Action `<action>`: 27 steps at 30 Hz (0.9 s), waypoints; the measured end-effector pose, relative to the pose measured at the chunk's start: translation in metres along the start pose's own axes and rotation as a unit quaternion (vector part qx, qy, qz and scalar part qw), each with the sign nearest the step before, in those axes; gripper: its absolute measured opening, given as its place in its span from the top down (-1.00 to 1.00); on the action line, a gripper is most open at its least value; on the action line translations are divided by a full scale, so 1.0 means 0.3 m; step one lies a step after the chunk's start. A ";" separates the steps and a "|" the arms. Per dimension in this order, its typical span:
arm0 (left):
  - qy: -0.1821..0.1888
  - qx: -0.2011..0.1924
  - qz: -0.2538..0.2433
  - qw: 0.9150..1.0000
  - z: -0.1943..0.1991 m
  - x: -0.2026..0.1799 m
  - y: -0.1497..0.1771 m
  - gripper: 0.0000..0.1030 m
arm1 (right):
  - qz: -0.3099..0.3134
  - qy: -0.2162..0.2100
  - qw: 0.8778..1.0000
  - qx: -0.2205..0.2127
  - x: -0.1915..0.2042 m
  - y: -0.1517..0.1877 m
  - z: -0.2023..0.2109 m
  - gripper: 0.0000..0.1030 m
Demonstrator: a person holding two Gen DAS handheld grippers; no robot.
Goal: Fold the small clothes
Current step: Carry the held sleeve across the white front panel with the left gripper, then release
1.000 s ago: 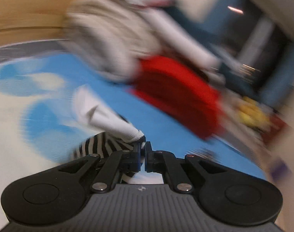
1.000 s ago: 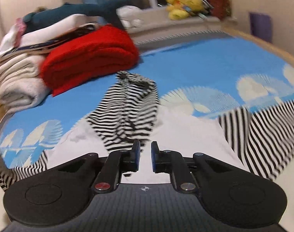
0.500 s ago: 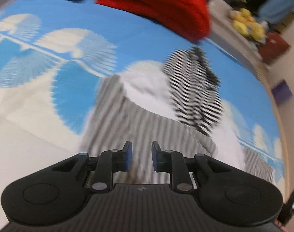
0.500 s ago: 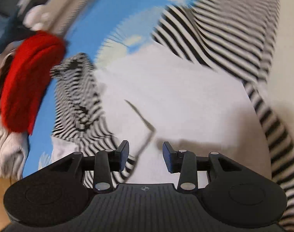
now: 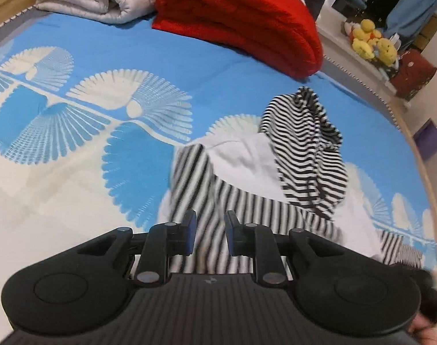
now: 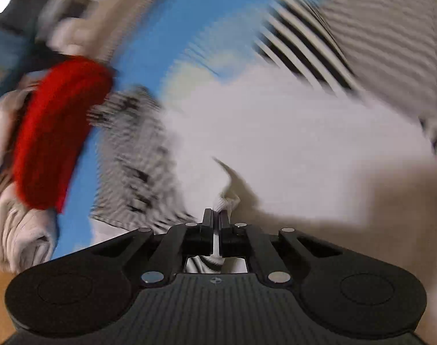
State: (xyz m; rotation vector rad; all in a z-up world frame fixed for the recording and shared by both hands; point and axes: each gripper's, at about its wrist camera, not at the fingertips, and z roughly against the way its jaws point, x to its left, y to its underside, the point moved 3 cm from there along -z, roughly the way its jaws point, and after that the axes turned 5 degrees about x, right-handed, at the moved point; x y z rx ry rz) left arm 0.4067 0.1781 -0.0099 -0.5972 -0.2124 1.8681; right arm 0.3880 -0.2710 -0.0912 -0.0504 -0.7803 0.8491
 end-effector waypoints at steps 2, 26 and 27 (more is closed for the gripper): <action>-0.002 0.004 0.003 1.000 -0.009 0.013 -0.005 0.57 | 0.067 -0.031 0.996 -0.057 0.086 -0.006 0.110 0.96; -0.032 0.106 -0.050 0.993 -0.229 0.018 0.200 0.49 | 0.044 0.120 0.990 0.051 -0.150 -0.039 0.026 0.35; -0.018 0.088 -0.063 0.994 -0.210 -0.004 0.196 0.48 | 0.058 0.108 0.992 0.037 -0.129 -0.035 0.044 0.33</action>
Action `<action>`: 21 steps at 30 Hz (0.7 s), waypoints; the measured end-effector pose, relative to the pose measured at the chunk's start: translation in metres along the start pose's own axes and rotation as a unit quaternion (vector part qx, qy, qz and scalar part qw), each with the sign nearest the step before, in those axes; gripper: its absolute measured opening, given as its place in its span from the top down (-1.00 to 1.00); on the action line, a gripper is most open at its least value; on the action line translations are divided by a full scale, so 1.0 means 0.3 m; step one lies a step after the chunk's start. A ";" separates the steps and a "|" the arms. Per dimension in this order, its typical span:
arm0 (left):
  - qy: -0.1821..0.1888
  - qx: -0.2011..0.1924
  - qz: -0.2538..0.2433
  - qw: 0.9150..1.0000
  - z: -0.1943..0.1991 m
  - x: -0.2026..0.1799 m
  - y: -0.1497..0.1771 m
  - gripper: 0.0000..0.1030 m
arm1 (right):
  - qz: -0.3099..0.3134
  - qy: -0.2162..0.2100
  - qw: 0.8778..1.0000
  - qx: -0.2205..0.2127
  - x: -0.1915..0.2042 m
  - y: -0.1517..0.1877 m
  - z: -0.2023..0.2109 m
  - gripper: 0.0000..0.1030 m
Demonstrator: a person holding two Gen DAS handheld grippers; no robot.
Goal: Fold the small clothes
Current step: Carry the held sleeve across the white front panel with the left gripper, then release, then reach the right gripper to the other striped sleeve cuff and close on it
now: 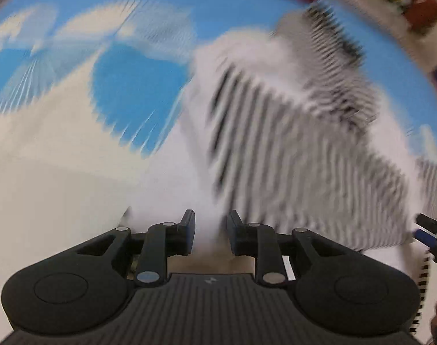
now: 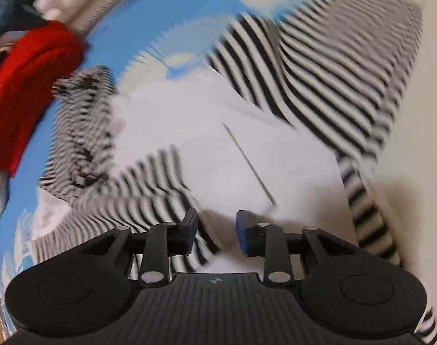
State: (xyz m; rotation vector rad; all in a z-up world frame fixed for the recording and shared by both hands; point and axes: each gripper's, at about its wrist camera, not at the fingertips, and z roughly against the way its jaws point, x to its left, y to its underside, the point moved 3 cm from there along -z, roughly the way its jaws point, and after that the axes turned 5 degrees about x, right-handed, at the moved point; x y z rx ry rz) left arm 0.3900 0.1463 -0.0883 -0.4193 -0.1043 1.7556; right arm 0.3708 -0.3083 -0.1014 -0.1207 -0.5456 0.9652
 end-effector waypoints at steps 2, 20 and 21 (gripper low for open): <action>-0.003 0.019 -0.023 1.000 -0.029 -0.022 0.018 0.46 | 0.012 -0.007 1.000 -0.011 0.003 0.012 0.009 0.18; 0.002 -0.064 -0.096 0.993 0.180 -0.310 0.019 0.20 | 0.001 0.037 0.995 -0.097 -0.152 -0.185 0.176 0.18; -0.001 -0.064 -0.098 0.993 0.173 -0.311 0.022 0.20 | -0.002 0.040 0.994 -0.100 -0.160 -0.192 0.178 0.18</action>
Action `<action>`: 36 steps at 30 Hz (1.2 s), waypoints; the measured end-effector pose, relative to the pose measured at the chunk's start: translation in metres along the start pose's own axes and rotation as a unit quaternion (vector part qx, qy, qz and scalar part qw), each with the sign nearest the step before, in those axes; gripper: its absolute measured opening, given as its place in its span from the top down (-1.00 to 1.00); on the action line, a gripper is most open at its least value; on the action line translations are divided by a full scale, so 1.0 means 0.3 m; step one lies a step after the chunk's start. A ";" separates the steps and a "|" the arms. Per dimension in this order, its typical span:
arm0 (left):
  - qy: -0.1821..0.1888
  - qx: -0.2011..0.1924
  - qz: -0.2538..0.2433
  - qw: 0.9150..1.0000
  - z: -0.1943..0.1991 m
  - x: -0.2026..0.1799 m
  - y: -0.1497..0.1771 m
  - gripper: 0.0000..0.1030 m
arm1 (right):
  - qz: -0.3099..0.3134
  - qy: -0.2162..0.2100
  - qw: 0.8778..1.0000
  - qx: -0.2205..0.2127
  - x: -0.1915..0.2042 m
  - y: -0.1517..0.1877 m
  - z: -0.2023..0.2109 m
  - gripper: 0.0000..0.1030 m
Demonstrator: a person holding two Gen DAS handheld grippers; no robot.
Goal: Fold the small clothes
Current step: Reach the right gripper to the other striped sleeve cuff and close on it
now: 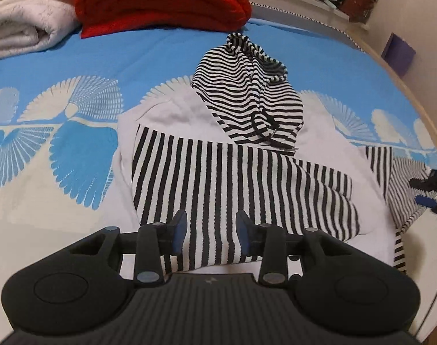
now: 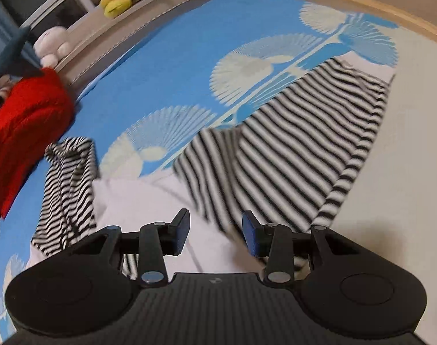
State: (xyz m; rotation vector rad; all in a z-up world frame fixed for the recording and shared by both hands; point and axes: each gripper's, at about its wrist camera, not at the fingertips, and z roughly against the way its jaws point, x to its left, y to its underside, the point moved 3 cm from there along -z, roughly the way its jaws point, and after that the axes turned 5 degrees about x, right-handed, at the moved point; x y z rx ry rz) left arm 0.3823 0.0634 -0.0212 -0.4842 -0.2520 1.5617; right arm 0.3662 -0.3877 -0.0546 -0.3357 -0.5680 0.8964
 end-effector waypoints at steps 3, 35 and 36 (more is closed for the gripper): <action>0.000 0.002 0.006 1.000 -0.007 -0.012 0.000 0.20 | -0.008 0.004 1.000 -0.006 -0.025 -0.015 0.011 0.18; -0.006 -0.010 0.000 1.000 0.006 -0.047 -0.010 0.02 | -0.120 0.069 0.988 -0.063 -0.516 -0.267 -0.043 0.18; -0.006 -0.010 -0.002 1.000 0.006 -0.051 -0.008 0.02 | -0.133 0.069 0.987 -0.064 -0.546 -0.270 -0.064 0.18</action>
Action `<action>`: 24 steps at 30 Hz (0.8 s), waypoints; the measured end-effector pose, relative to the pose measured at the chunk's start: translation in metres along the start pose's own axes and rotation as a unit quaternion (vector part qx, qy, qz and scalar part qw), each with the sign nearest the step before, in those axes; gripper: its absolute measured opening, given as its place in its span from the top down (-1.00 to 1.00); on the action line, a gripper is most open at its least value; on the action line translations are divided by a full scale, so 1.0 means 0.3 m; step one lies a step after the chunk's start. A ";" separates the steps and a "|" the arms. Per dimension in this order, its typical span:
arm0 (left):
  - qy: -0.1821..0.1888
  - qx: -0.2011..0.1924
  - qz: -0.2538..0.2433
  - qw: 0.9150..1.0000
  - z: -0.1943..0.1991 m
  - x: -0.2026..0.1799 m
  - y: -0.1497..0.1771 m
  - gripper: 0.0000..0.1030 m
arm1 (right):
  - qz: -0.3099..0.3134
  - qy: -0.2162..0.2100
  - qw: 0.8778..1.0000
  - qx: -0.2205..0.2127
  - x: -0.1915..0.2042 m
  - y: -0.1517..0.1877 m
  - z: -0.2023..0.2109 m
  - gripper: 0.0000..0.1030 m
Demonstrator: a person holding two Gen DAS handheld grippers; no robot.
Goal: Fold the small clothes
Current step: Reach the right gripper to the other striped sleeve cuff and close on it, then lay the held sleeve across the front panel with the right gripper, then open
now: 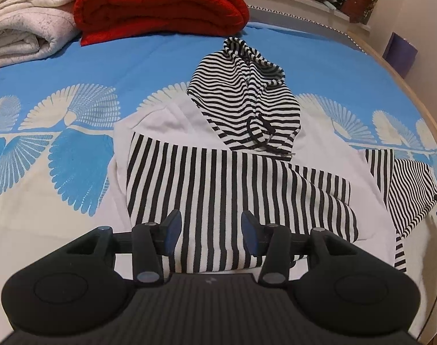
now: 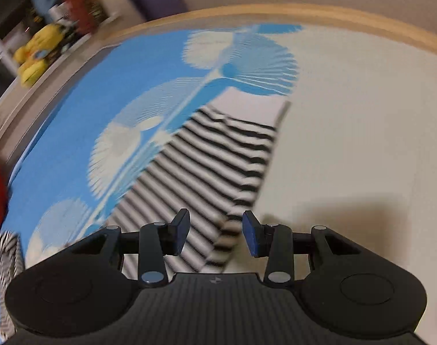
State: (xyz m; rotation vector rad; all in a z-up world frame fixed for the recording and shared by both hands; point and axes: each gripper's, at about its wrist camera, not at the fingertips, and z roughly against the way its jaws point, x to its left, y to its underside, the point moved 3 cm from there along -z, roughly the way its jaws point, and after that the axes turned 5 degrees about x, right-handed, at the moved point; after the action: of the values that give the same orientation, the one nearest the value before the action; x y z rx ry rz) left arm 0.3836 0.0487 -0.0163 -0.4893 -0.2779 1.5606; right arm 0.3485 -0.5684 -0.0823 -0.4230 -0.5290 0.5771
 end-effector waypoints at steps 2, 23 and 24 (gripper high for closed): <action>-0.003 -0.002 -0.005 1.000 0.001 -0.007 0.001 0.02 | -0.025 0.001 1.000 0.001 -0.042 -0.004 -0.048 0.18; 0.020 -0.028 0.004 0.999 0.079 -0.044 -0.021 0.02 | 0.027 0.015 0.989 -0.144 0.102 0.045 0.011 0.94; 0.020 -0.029 0.005 0.999 0.083 -0.037 -0.021 0.02 | 0.022 0.017 0.989 -0.145 0.109 0.044 0.020 0.94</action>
State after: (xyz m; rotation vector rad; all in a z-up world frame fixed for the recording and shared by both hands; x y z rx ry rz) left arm 0.3776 0.0411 0.0099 -0.5677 -0.2906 1.5542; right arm 0.3631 -0.5373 -0.0731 -0.7209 -0.5731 0.5363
